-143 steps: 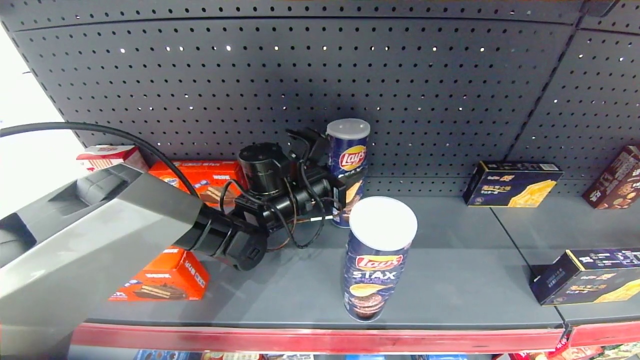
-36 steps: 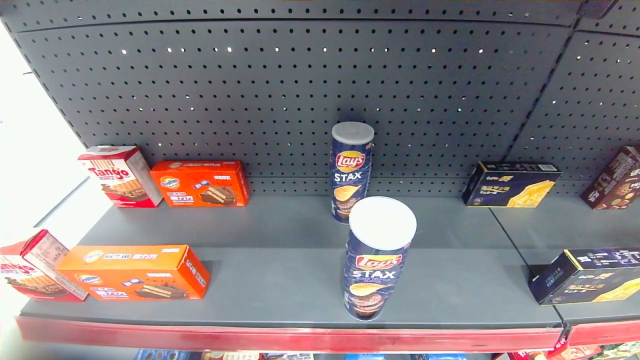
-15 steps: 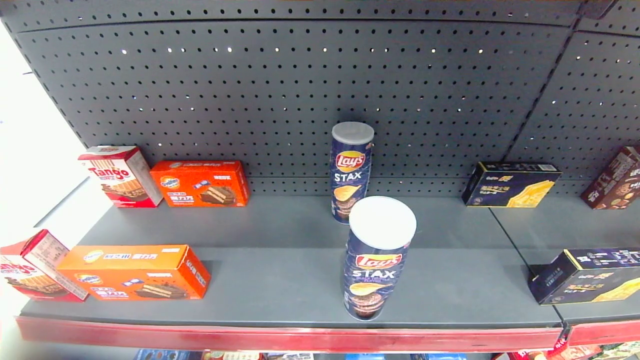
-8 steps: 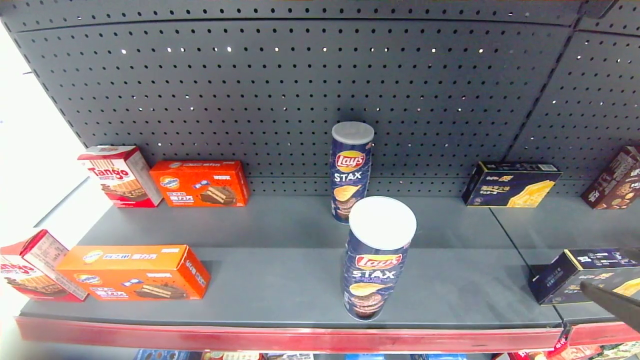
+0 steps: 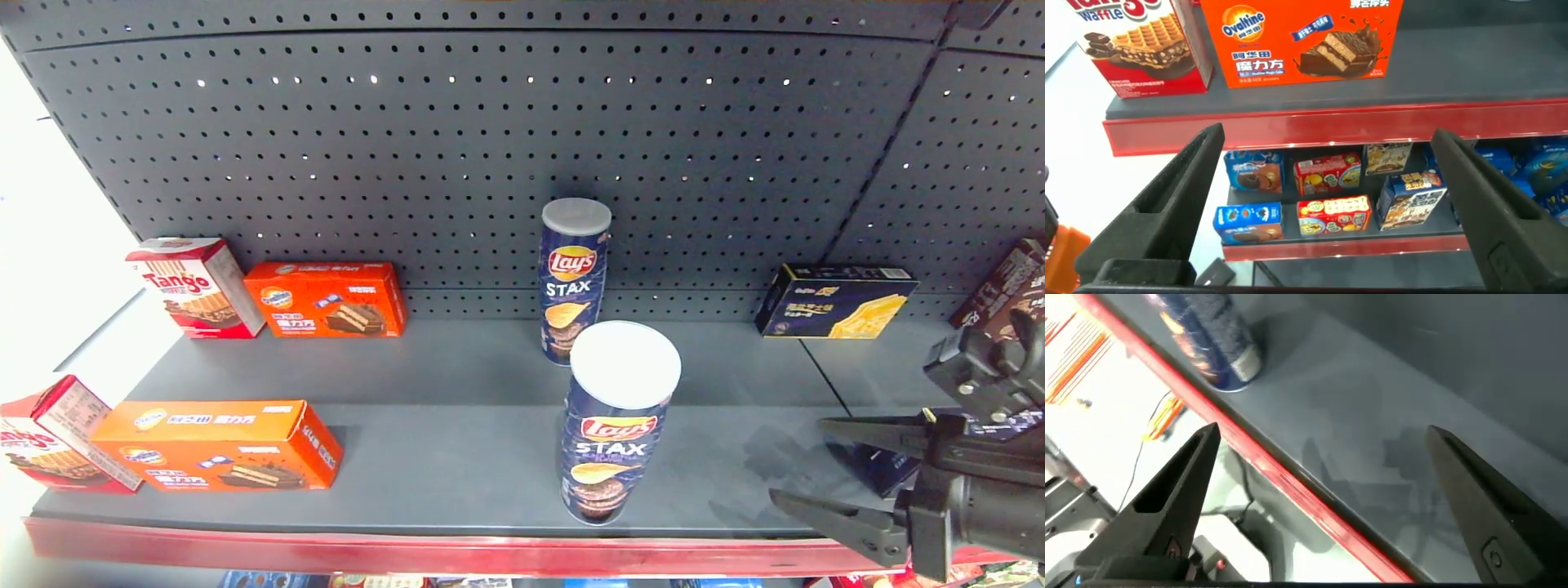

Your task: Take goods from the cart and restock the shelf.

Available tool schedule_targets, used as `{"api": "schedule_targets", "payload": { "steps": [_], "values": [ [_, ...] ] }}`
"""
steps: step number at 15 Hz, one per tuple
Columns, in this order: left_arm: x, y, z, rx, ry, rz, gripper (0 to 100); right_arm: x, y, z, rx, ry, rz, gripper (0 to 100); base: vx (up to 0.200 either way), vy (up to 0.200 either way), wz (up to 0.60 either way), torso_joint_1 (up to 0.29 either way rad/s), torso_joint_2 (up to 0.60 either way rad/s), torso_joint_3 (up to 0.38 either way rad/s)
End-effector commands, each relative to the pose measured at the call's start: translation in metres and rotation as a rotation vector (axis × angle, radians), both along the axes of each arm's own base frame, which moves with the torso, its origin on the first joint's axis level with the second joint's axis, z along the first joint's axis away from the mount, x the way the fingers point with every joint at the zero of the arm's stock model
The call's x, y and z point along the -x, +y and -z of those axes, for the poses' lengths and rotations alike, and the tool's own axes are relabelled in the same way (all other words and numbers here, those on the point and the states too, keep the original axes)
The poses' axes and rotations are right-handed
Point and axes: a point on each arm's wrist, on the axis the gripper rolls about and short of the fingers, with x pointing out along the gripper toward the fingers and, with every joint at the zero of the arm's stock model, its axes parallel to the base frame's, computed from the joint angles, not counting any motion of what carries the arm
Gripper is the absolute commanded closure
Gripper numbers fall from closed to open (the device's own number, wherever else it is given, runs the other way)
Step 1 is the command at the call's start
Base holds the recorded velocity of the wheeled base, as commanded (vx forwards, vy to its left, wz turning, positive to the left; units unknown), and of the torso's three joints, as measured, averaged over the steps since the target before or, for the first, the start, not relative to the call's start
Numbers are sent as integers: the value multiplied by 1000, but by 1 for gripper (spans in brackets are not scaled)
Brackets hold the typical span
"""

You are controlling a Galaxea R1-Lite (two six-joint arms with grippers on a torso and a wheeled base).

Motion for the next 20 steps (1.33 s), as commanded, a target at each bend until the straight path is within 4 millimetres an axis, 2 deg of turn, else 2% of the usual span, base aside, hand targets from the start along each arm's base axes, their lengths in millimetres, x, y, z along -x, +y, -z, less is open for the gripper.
{"api": "schedule_targets", "payload": {
  "steps": [1,5,9,20],
  "values": [
    [0,0,0,0,4,0,0,-14,17,9,27,48,-44,0,0,0,0,0,0,0],
    [0,0,0,4,4,-1,0,-26,38,11,43,74,-108,0,0,0,0,0,0,0],
    [0,0,0,4,4,-1,0,-30,48,14,53,88,-137,0,0,0,0,0,0,0],
    [0,0,0,5,4,-1,0,-64,71,16,72,82,-132,0,0,0,0,0,0,0]
  ]
}}
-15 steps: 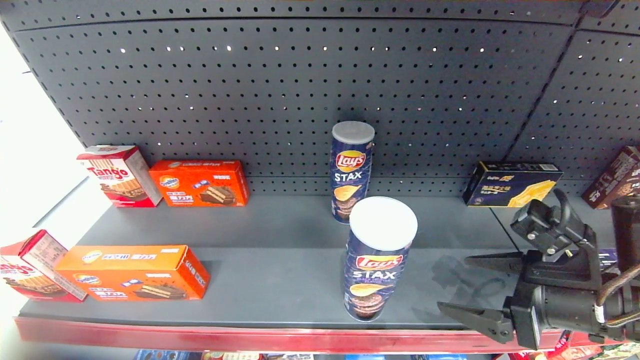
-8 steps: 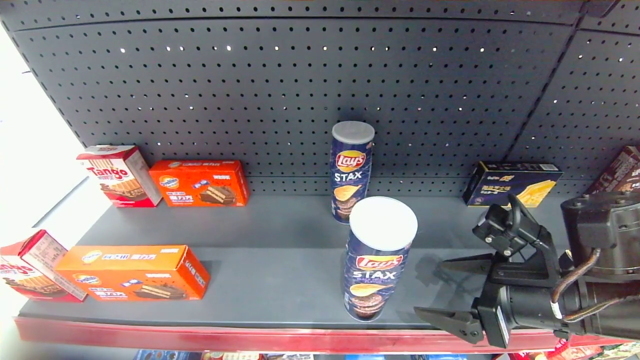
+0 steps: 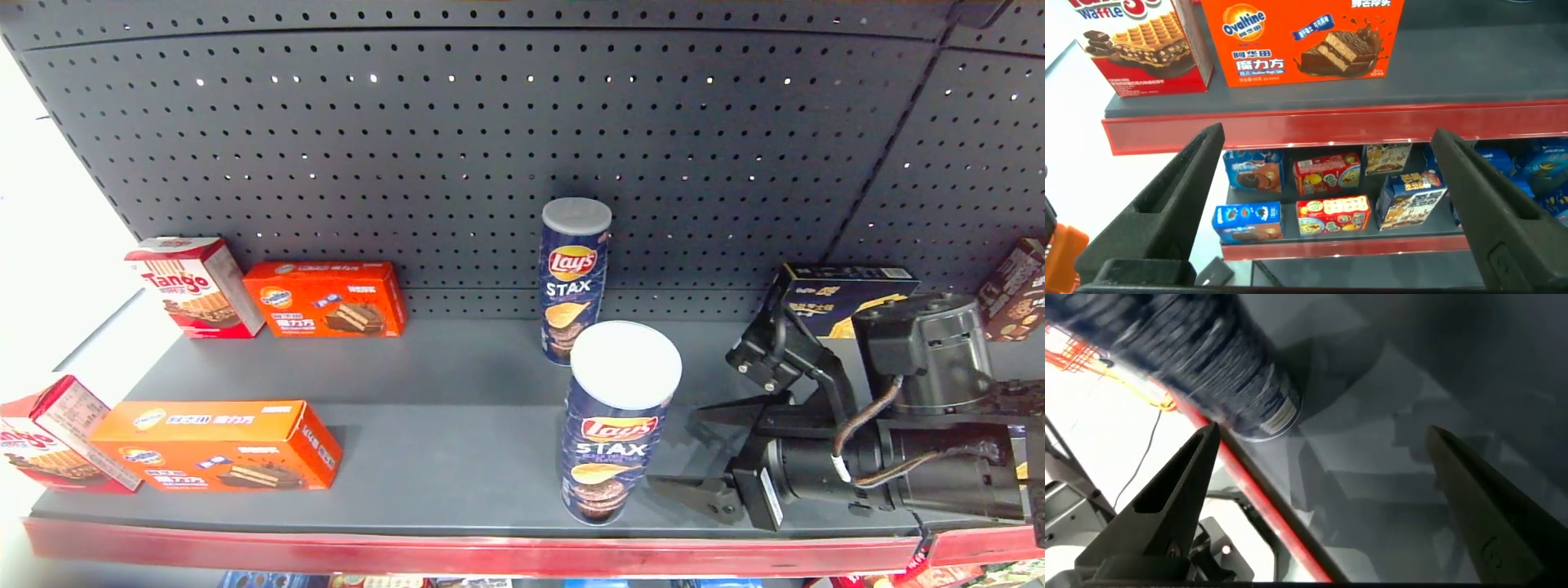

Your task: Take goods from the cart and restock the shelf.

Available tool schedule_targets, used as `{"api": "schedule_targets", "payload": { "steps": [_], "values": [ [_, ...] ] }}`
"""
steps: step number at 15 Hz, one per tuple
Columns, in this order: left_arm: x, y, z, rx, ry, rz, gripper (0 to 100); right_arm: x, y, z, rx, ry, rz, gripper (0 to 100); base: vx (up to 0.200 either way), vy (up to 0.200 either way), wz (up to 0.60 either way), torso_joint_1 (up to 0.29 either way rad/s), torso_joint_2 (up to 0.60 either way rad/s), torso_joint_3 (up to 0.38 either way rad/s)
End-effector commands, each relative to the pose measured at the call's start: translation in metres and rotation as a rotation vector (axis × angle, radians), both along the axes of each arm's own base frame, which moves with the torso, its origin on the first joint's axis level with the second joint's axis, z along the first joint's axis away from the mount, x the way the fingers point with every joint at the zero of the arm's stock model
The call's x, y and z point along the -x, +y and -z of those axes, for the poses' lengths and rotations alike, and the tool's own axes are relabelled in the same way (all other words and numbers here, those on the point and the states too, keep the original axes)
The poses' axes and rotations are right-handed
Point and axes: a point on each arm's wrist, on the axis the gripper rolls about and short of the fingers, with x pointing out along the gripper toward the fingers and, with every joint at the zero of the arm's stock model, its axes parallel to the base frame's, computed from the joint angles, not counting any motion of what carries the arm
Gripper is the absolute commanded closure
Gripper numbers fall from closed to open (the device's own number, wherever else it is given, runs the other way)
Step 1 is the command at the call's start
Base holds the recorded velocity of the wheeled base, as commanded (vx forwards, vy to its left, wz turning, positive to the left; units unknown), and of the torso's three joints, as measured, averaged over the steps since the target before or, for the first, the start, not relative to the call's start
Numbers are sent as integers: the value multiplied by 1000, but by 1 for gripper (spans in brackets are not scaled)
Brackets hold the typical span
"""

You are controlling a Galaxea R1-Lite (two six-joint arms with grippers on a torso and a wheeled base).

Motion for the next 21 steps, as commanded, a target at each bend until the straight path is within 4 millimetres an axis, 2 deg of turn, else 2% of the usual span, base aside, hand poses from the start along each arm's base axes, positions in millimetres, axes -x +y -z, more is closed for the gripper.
{"api": "schedule_targets", "payload": {
  "steps": [1,6,11,21],
  "values": [
    [0,0,0,2,3,-1,0,-9,5,2,5,7,3,0,0,0,0,0,0,0],
    [0,0,0,3,3,-3,0,-13,5,2,7,6,14,0,0,0,0,0,0,0],
    [0,0,0,3,3,0,0,-21,-10,0,19,-20,61,0,0,0,0,0,0,0],
    [0,0,0,3,3,-1,0,-26,5,3,28,-13,22,0,0,0,0,0,0,0]
  ]
}}
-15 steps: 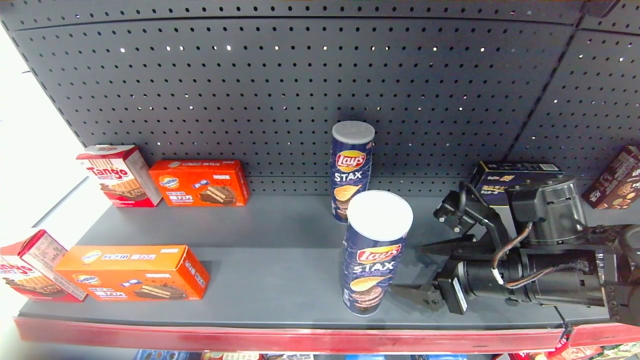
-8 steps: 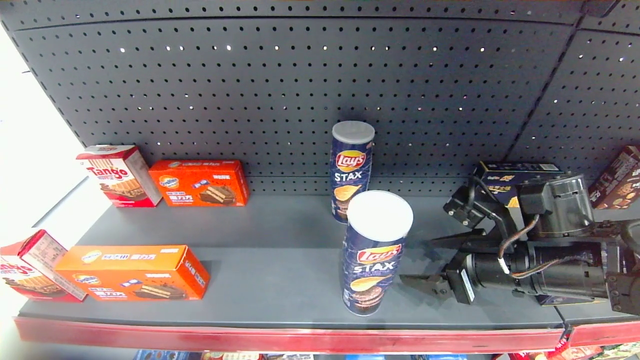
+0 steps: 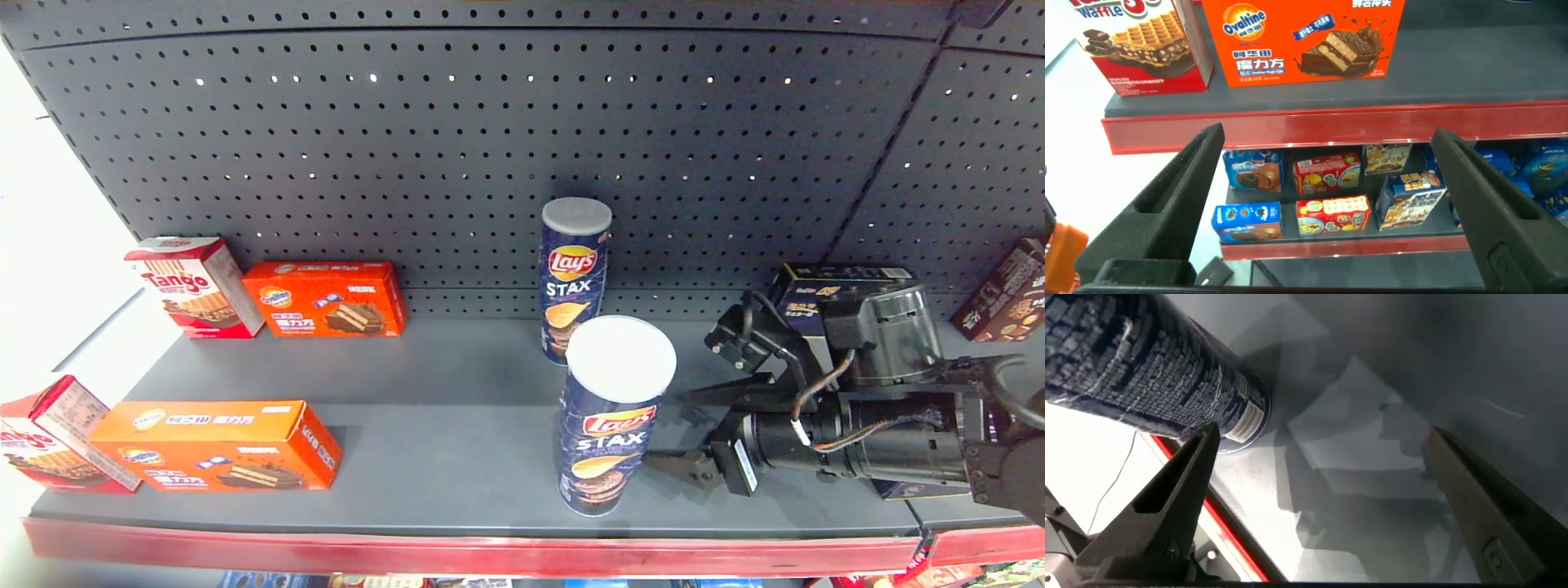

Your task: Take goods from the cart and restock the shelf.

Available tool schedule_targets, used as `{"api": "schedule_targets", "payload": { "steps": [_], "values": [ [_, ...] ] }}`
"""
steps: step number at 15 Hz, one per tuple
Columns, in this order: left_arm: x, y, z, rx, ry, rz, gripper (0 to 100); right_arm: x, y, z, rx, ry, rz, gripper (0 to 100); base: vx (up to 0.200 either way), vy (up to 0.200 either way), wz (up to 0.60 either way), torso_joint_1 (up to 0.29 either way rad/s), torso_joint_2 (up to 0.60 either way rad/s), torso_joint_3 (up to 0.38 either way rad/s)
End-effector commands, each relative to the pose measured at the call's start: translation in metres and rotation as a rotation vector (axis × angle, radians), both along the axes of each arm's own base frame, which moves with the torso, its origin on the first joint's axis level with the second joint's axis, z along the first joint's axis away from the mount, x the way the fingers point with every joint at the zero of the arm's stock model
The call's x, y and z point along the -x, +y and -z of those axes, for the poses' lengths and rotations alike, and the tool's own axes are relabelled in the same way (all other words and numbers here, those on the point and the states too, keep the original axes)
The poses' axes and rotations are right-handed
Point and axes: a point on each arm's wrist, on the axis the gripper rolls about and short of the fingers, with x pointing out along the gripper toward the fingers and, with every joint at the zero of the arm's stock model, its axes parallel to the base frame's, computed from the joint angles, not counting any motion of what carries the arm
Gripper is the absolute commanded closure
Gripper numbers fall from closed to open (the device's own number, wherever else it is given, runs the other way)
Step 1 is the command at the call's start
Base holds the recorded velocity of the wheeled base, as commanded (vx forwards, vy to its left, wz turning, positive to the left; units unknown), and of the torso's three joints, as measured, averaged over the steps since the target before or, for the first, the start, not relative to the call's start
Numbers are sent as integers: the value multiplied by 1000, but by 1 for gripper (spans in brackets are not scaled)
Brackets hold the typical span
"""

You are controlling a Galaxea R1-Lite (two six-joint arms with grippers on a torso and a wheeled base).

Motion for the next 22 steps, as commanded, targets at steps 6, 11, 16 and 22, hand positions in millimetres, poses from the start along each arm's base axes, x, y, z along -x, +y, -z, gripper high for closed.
{"api": "schedule_targets", "payload": {
  "steps": [6,11,16,22],
  "values": [
    [0,0,0,0,2,1,0,2,6,1,3,4,-24,0,0,0,0,0,0,0],
    [0,0,0,0,2,1,0,1,7,2,2,5,-22,0,0,0,0,0,0,0],
    [0,0,0,0,2,1,0,-2,10,3,3,6,-25,0,0,0,0,0,0,0],
    [0,0,0,0,2,1,0,-5,14,3,5,6,-30,0,0,0,0,0,0,0]
  ]
}}
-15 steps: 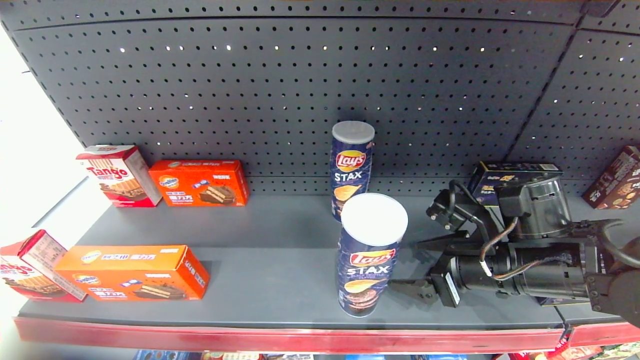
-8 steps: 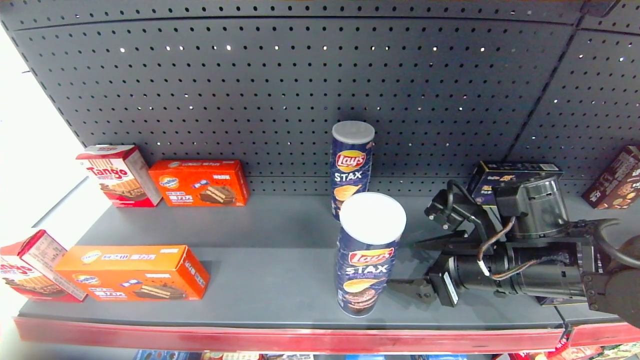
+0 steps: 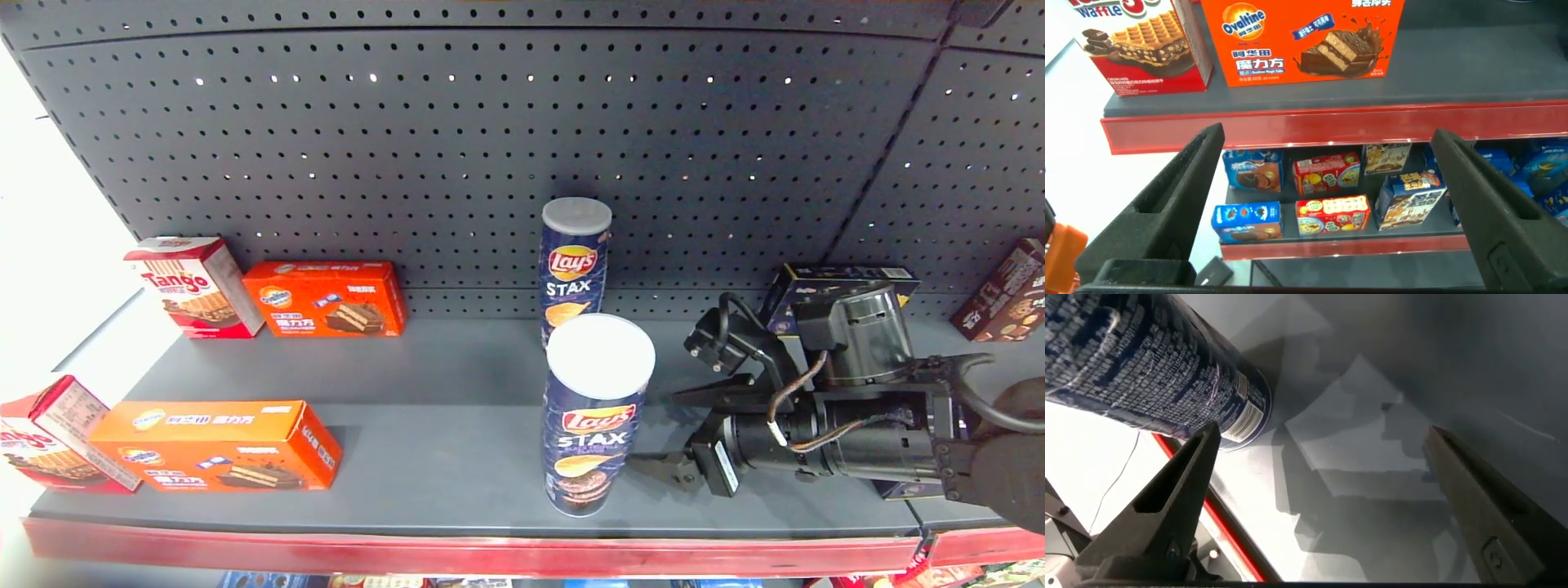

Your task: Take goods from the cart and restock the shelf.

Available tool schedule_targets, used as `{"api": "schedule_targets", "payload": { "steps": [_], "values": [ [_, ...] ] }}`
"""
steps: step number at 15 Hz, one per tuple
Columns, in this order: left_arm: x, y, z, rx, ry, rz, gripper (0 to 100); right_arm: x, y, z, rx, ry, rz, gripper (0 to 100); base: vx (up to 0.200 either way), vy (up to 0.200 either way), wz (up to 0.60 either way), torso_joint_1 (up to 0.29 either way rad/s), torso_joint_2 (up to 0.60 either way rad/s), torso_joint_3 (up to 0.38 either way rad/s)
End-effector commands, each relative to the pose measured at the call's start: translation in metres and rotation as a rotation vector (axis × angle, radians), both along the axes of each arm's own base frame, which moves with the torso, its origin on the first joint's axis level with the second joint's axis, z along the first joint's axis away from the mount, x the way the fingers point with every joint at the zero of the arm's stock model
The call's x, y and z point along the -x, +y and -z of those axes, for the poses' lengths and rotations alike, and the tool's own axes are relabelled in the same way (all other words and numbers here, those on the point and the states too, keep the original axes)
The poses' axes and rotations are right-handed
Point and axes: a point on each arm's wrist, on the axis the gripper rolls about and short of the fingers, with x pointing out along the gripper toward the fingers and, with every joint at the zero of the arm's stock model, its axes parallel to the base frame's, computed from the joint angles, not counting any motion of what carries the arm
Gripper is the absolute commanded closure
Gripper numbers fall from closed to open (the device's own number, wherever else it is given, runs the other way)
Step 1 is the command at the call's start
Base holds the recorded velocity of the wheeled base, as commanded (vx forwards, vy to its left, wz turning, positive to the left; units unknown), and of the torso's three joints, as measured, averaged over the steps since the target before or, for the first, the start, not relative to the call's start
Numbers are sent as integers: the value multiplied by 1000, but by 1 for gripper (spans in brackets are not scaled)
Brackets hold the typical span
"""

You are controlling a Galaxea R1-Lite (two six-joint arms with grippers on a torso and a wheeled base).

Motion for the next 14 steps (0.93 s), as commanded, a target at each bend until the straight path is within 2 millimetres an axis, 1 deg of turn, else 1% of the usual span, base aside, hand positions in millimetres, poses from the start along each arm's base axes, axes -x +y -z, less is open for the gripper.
{"api": "schedule_targets", "payload": {
  "steps": [1,5,7,8,9,10,11,12,13,14],
  "values": [
    [0,0,0,0,1,0,0,-2,2,1,1,1,-4,0,0,0,0,0,0,0],
    [0,0,0,0,1,0,0,-2,2,0,0,0,-2,0,0,0,0,0,0,0],
    [0,0,0,0,1,0,0,0,-1,-3,-7,-8,5,0,0,0,0,0,0,0],
    [0,0,0,0,1,0,0,3,-14,-18,-38,-57,55,0,0,0,0,0,0,0],
    [0,0,0,0,1,0,0,3,-18,-22,-48,-74,73,0,0,0,0,0,0,0],
    [0,0,0,0,1,0,0,6,-38,-40,-86,-141,140,0,0,0,0,0,0,0],
    [0,0,0,0,1,0,0,11,-51,-49,-112,-166,182,0,0,0,0,0,0,0],
    [0,0,0,0,1,0,0,22,-72,-63,-157,-206,252,0,0,0,0,0,0,0],
    [0,0,0,0,1,0,0,27,-80,-67,-171,-221,280,0,0,0,0,0,0,0],
    [0,0,0,0,2,0,0,54,-108,-79,-206,-293,369,0,0,0,0,0,0,0]
  ]
}}
